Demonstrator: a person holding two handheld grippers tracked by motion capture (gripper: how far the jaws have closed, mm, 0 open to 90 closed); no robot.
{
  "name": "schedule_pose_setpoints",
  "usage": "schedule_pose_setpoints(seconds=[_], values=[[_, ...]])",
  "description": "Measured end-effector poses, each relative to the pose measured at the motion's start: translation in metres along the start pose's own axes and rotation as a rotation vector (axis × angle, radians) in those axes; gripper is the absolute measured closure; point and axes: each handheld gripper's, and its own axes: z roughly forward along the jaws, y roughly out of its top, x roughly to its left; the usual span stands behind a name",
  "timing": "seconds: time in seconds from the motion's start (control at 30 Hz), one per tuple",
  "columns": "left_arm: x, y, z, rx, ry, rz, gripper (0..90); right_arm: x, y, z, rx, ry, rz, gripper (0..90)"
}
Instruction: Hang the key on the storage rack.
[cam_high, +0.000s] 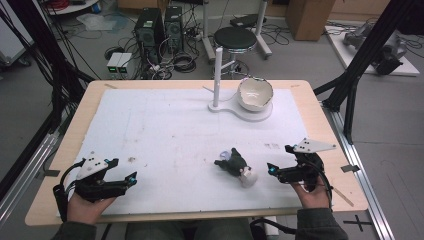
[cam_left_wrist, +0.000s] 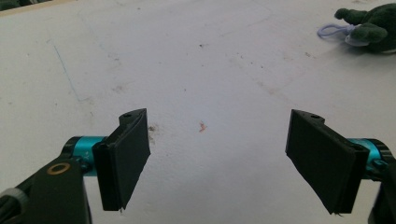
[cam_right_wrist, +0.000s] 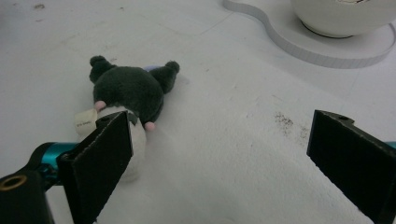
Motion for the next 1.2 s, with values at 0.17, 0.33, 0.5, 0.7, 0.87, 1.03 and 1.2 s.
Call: schedule_pose_setpoints(seconds=[0.17,0.33,0.5,0.7,0.87,1.03,1.2], values=[[0.0,0.0,0.0,-0.004,0.001,-0.001,21.7,0.004,0.006,0.001,0.0,0.001,-0.012,5.9],[0.0,0.0,0.0,-0.003,-0.002,0.0,21.6,0.008,0.011,0.002,-0.001,0.008,-0.022,6.0],[-0.002,0.001,0.001,-0.008,-0.001,0.0,21.5,0.012,0.016,0.004,0.002,0.012,-0.032,5.9],[-0.003,0.001,0.001,-0.008,-0.004,0.0,21.4,0.016,0.026,0.006,0.003,0.04,-0.047,6.0],[-0.003,0.002,0.003,-0.007,-0.006,0.005,21.3,0.019,0.032,0.01,0.012,0.058,-0.046,6.0],[-0.003,0.002,0.003,-0.01,-0.006,0.002,21.3,0.026,0.041,0.022,0.023,0.086,-0.06,6.0],[-0.003,0.001,0.004,-0.009,-0.006,0.003,21.3,0.034,0.047,0.032,0.037,0.106,-0.055,6.0]])
